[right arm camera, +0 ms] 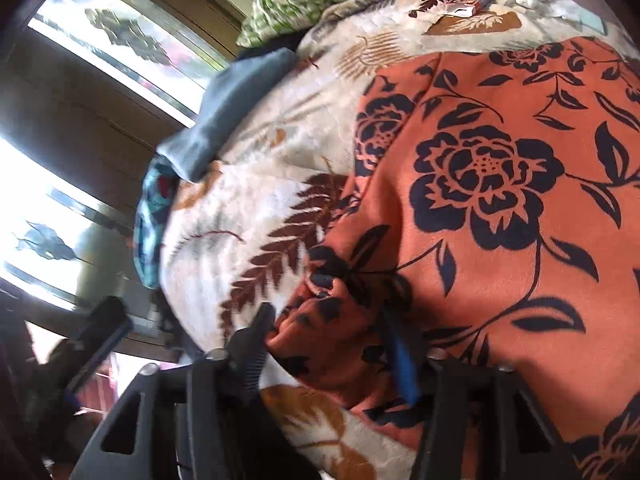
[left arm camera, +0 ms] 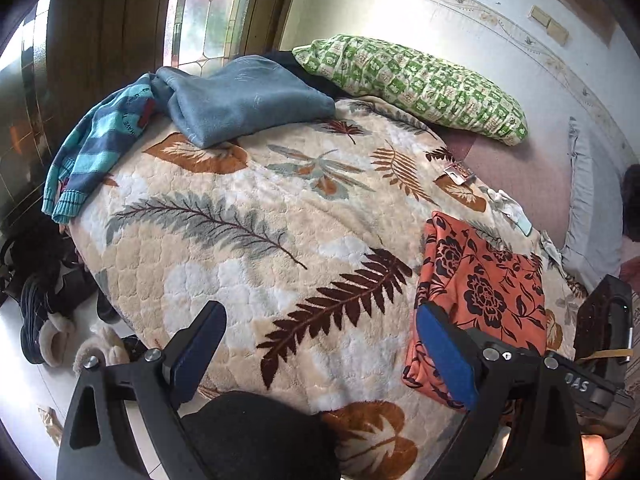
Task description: Fold small clothes
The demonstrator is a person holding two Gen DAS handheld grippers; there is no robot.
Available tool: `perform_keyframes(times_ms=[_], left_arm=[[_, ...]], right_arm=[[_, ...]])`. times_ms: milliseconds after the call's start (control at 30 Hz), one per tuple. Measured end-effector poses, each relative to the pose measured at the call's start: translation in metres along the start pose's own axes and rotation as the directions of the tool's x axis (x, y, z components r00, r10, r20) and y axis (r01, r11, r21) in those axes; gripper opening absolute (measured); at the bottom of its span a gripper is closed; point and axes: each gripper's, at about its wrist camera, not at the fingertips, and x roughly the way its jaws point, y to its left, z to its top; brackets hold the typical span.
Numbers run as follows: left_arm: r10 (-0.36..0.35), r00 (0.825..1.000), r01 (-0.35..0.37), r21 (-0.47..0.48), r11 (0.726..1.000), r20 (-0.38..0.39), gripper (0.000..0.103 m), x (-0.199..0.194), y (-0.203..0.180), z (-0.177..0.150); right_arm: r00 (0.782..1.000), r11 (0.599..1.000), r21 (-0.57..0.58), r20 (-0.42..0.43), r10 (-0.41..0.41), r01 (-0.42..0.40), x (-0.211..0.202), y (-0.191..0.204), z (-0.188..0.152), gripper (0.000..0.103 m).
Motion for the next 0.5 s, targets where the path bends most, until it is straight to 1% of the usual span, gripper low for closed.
perform_keyframes(times_ms=[33, 67, 100, 133, 233, 300, 333, 400, 433, 500], left_arm=[[-0.034, 0.999, 0.034, 0.006, 0.999, -0.013, 0.096, 0.005, -0.007, 0.002], [-0.064, 0.998, 0.065, 0.010, 0.998, -0.029, 0.096, 0.009, -0.013, 0.001], [-0.094, 0.995, 0.094, 0.012, 0.995, -0.045, 0.096, 0.014, -0.020, 0.000], [-0.117, 0.991, 0.118, 0.014, 0.993, -0.059, 0.096, 0.018, -0.027, -0.002], [-0.153, 0.983, 0.155, 0.012, 0.988, -0.098, 0.096, 0.028, -0.039, -0.010], [-0.148, 0.981, 0.150, 0.009, 0.989, -0.129, 0.096, 0.036, -0.044, -0.016], [-0.138, 0.980, 0.141, 0.015, 0.990, -0.140, 0.096, 0.039, -0.046, -0.018], [-0.124, 0.981, 0.130, 0.028, 0.991, -0.148, 0.096, 0.041, -0.048, -0.021], [-0.121, 0.981, 0.127, 0.031, 0.991, -0.149, 0.096, 0.041, -0.048, -0.022], [-0.113, 0.983, 0.120, 0.038, 0.992, -0.144, 0.096, 0.038, -0.046, -0.022]], right_arm=[[0.999, 0.998, 0.036, 0.025, 0.044, -0.045, -0.016, -0.004, -0.002, 0.074], [0.996, 0.996, 0.050, 0.056, 0.067, -0.070, -0.033, -0.009, -0.003, 0.074], [0.995, 0.997, 0.050, 0.082, 0.056, -0.060, -0.049, -0.016, -0.003, 0.074], [0.994, 0.998, 0.057, 0.104, 0.020, -0.026, -0.064, -0.025, -0.004, 0.074], [0.980, 0.994, 0.099, 0.188, -0.065, 0.047, -0.110, -0.057, -0.001, 0.074], [0.963, 0.983, 0.155, 0.235, -0.132, 0.097, -0.136, -0.083, -0.002, 0.075], [0.957, 0.977, 0.173, 0.239, -0.163, 0.124, -0.146, -0.095, -0.002, 0.075], [0.947, 0.965, 0.185, 0.227, -0.227, 0.187, -0.157, -0.115, -0.001, 0.075], [0.942, 0.959, 0.191, 0.222, -0.252, 0.211, -0.158, -0.124, 0.005, 0.075], [0.938, 0.947, 0.209, 0.198, -0.284, 0.242, -0.157, -0.142, 0.017, 0.075]])
